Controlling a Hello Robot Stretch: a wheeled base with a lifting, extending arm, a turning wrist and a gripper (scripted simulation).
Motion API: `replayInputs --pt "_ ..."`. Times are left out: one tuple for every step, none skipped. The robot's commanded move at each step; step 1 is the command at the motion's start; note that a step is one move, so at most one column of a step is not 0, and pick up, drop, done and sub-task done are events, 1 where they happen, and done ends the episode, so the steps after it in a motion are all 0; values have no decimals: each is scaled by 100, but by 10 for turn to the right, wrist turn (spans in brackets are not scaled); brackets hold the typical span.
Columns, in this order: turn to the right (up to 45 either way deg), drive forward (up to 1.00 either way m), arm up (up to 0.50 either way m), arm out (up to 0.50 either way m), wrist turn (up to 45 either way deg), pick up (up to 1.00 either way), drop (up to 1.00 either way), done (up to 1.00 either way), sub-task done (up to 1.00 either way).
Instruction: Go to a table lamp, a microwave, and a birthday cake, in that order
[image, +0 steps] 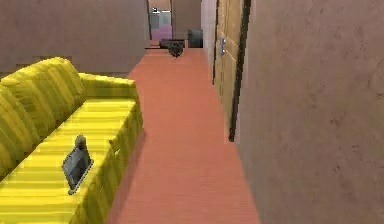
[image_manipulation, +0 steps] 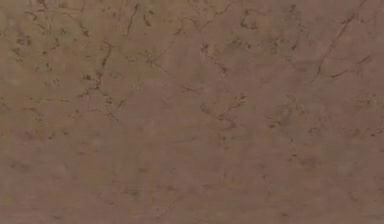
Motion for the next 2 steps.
replayInputs --pt "0 100 0 0 0 0 0 0 0" --pt "0 100 0 0 0 0 0 0 0"
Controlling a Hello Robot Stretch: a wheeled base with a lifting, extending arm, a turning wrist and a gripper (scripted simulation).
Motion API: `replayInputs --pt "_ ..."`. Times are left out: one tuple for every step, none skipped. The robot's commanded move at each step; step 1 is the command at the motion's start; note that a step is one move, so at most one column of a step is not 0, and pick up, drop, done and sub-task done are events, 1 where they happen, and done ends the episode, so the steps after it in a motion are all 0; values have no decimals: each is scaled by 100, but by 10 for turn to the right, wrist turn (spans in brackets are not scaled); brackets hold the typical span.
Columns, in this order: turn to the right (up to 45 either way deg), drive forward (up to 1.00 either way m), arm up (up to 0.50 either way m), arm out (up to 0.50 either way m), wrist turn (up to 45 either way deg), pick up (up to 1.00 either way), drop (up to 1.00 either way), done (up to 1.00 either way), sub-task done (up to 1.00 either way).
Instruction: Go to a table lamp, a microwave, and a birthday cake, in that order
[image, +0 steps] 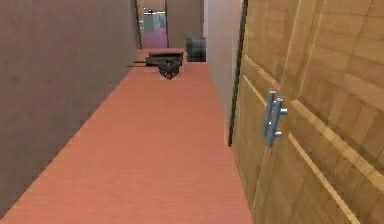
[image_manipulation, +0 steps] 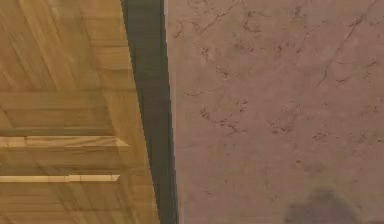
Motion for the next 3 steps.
replayInputs --pt "0 100 0 0 0 0 0 0 0" --pt "0 100 0 0 0 0 0 0 0" --pt "30 0 0 0 0 0 0 0 0"
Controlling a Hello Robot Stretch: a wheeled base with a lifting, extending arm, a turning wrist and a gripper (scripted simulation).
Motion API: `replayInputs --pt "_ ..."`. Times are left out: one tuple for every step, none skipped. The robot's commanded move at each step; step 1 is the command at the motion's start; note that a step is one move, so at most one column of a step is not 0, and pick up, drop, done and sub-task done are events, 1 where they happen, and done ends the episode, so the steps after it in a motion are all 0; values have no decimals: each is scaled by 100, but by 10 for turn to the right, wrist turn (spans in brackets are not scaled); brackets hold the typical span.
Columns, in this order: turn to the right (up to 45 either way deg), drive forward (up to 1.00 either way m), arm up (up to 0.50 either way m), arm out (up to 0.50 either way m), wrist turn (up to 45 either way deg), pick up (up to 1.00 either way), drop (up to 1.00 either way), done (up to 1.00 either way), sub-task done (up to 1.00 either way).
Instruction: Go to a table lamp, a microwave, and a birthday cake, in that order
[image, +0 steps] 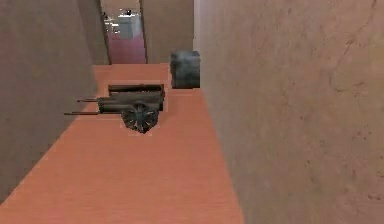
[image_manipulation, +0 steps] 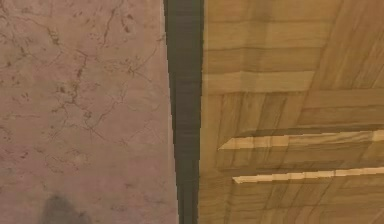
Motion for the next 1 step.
replayInputs --pt "0 100 0 0 0 0 0 0 0"
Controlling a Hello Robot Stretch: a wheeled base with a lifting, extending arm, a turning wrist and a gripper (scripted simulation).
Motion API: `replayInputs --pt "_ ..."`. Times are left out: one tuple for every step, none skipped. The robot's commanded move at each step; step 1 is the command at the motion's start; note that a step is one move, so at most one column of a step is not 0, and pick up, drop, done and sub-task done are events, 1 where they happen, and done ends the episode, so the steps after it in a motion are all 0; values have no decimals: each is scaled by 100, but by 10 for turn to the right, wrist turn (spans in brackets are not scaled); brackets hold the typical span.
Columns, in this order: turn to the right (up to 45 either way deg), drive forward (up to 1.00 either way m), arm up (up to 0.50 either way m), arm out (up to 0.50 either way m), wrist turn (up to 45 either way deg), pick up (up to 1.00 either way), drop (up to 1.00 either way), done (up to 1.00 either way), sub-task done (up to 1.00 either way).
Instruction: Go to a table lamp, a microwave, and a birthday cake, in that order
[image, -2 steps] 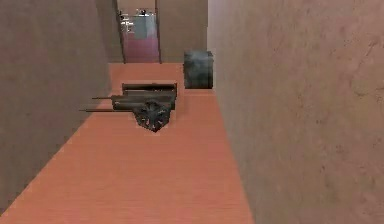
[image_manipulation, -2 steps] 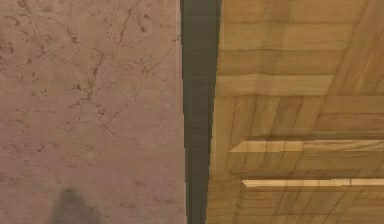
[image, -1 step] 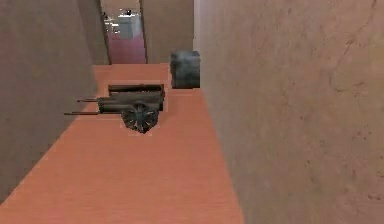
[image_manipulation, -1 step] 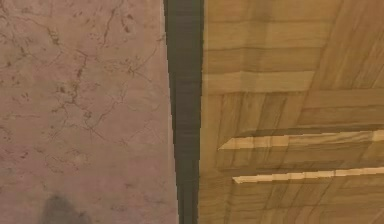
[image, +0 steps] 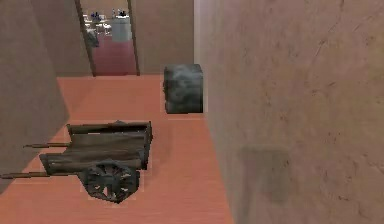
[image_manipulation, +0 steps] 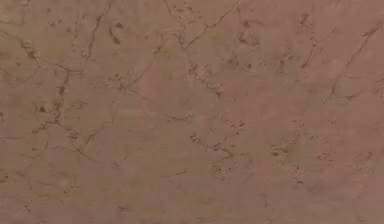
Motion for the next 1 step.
replayInputs --pt "0 100 0 0 0 0 0 0 0"
